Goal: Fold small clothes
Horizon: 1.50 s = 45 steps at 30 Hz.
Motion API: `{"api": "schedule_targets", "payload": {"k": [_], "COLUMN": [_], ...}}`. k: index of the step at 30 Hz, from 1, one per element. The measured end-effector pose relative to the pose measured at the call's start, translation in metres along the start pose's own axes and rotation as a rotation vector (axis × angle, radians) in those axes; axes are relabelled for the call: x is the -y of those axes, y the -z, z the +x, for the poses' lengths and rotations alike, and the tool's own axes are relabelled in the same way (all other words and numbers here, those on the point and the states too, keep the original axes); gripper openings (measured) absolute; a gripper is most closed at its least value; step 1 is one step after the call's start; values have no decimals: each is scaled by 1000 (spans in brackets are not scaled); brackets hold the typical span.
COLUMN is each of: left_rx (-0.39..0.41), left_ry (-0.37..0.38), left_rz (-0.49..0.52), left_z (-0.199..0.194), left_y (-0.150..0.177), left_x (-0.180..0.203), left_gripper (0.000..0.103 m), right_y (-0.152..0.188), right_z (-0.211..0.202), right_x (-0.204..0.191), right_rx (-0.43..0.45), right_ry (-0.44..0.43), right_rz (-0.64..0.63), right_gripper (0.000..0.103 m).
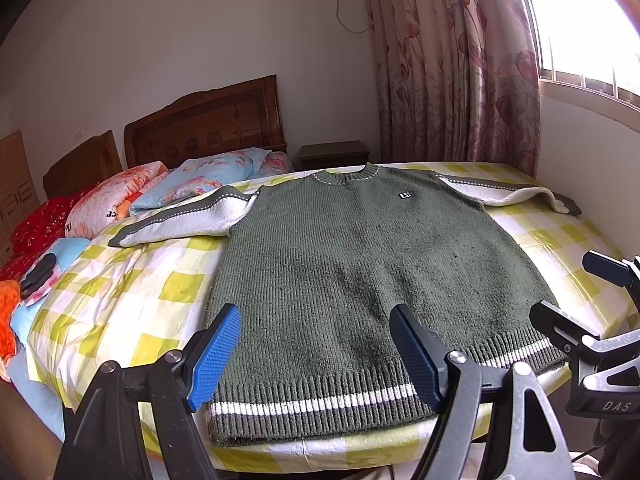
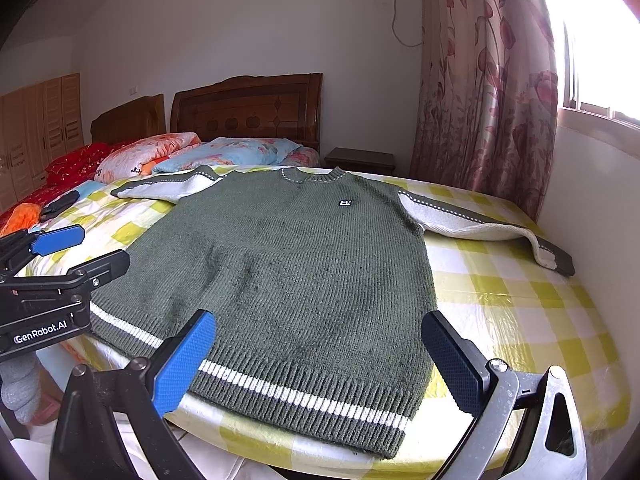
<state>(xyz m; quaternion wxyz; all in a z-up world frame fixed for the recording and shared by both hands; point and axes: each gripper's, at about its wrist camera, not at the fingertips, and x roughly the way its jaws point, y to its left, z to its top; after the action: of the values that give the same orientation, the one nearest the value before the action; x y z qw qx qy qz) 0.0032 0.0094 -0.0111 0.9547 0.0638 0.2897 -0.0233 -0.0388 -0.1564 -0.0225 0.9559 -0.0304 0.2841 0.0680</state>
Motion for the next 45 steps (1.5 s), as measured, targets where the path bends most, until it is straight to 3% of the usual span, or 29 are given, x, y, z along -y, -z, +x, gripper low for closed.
{"api": "schedule_targets", "payload": {"k": [45], "left_rx": [-37], "left_ry": [-1], "left_rz": [3], "left_z": [7], "left_y": [0], "left_x": [-2], "left_gripper": [78], "right_y": [3], "right_z": [4], "right_x": [9], "right_rx": [-8], "right_ry": [-25], "right_rz": [55], "right_gripper": [103]}}
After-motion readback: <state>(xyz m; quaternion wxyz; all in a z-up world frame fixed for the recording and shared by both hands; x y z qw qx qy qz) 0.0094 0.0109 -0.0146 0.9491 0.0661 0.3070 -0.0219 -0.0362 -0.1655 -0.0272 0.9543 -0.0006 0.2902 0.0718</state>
